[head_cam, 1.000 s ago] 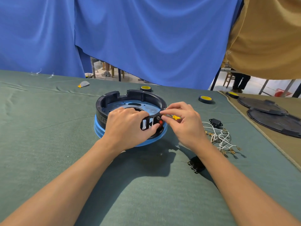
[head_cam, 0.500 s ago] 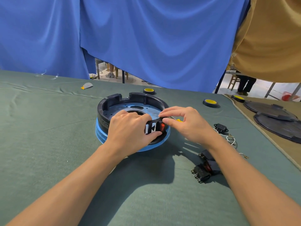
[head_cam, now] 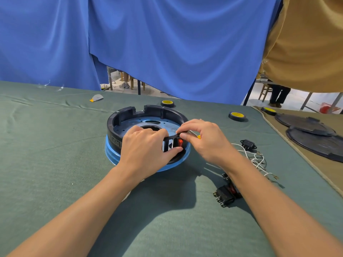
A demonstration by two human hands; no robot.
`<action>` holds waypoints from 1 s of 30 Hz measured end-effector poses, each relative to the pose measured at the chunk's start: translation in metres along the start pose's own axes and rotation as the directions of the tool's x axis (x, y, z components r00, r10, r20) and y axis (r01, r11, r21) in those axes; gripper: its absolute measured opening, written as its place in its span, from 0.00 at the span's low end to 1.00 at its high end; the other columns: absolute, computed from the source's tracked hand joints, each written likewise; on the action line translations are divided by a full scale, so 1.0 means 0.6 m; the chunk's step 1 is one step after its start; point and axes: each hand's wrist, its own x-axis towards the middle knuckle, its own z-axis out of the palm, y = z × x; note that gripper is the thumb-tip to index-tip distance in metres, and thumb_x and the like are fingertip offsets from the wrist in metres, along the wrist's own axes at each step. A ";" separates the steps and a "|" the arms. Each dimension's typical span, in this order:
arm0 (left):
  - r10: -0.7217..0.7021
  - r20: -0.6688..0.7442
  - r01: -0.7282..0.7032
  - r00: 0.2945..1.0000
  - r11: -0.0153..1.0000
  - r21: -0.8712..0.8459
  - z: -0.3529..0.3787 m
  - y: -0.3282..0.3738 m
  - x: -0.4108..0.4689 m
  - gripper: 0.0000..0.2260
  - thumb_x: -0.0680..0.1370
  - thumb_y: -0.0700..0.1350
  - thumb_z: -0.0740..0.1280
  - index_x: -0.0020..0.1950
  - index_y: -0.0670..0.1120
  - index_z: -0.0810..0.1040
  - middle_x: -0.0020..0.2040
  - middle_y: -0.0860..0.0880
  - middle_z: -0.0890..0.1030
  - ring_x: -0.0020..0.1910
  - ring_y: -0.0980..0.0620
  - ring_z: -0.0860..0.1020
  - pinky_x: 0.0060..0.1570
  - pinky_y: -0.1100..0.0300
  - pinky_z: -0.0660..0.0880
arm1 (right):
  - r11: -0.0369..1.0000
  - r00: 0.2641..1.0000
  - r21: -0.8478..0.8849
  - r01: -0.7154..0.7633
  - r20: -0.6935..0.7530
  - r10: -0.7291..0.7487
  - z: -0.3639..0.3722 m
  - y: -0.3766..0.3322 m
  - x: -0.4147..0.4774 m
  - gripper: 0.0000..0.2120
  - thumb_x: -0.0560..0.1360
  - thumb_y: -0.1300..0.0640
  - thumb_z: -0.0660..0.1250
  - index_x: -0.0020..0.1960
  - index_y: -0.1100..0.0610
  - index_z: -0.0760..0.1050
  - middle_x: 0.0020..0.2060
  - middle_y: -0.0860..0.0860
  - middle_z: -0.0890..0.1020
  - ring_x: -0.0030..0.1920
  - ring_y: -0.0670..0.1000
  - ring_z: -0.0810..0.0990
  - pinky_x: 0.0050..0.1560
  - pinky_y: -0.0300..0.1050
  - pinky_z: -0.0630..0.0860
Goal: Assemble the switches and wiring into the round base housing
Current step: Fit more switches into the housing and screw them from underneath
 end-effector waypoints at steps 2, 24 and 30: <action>-0.003 0.006 0.003 1.000 1.000 -0.005 -0.001 0.001 0.000 0.22 0.70 0.68 0.68 0.39 0.49 0.82 0.28 0.54 0.80 0.30 0.49 0.80 0.44 0.56 0.73 | 0.999 0.999 -0.042 0.015 0.050 -0.013 -0.008 0.000 0.002 0.08 0.78 0.58 0.67 0.54 0.54 0.83 0.52 0.45 0.81 0.57 0.48 0.77 0.66 0.51 0.69; -0.066 0.043 0.065 0.997 0.998 0.020 0.005 0.000 0.003 0.25 0.70 0.72 0.60 0.43 0.51 0.81 0.31 0.53 0.81 0.34 0.49 0.79 0.49 0.55 0.66 | 0.997 0.991 0.072 0.029 0.130 -0.038 -0.013 0.011 0.012 0.08 0.77 0.58 0.68 0.52 0.52 0.85 0.50 0.49 0.85 0.54 0.45 0.79 0.54 0.31 0.69; -0.025 0.029 0.024 0.999 0.999 0.046 0.006 0.000 0.002 0.17 0.71 0.63 0.70 0.43 0.50 0.83 0.31 0.53 0.82 0.34 0.50 0.81 0.48 0.53 0.70 | 0.995 0.993 0.071 0.074 0.084 -0.079 -0.006 0.014 0.011 0.07 0.76 0.61 0.69 0.51 0.54 0.85 0.50 0.44 0.84 0.54 0.41 0.78 0.51 0.17 0.63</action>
